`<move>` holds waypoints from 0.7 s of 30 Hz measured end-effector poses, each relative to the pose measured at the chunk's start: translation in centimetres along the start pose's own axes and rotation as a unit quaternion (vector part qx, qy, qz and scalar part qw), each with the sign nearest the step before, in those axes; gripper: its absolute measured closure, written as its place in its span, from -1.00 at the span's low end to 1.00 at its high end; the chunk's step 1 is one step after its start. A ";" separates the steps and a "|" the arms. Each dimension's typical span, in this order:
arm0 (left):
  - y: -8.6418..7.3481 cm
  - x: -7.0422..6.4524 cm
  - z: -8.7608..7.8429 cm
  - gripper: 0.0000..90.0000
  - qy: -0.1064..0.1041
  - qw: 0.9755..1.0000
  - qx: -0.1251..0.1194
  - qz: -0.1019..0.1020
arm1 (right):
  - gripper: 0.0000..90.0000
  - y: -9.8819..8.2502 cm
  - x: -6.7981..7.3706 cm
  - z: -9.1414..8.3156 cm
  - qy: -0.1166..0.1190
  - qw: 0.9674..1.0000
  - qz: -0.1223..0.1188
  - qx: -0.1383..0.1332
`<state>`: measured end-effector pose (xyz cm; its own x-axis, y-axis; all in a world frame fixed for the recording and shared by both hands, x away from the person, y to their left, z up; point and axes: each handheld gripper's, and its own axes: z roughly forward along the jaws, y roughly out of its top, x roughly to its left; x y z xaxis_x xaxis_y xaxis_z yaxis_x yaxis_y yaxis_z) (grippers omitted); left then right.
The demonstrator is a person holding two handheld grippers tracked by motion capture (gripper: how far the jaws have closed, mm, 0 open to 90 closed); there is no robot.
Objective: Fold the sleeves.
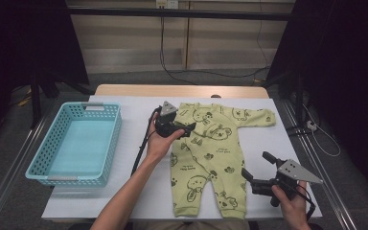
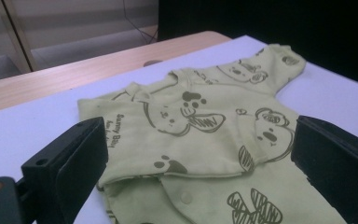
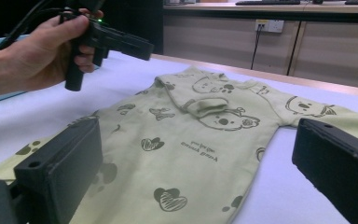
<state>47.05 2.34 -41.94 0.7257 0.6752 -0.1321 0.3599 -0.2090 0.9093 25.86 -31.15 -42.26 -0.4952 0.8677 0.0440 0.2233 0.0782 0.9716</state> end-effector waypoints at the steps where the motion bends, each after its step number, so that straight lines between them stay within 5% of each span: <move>1: -0.1 0.1 -0.5 -0.91 -0.005 1.000 -0.001 0.004 | -0.97 0.1 -0.1 0.0 -0.001 1.000 -0.002 -0.001; 12: -0.3 0.8 -4.8 -0.93 0.003 0.999 -0.045 -0.006 | -0.96 1.2 -1.7 0.0 -0.019 1.000 0.008 -0.001; 21: -1.9 0.5 -7.8 -0.93 0.042 0.997 -0.061 0.006 | -0.96 1.8 -3.8 1.0 -0.031 0.999 0.007 0.006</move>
<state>42.11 8.58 -40.64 0.6763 0.7308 -0.0923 0.2740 -0.1333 0.9525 29.03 -33.85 -40.88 -0.4385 0.8977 0.0427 0.2396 0.0709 0.9683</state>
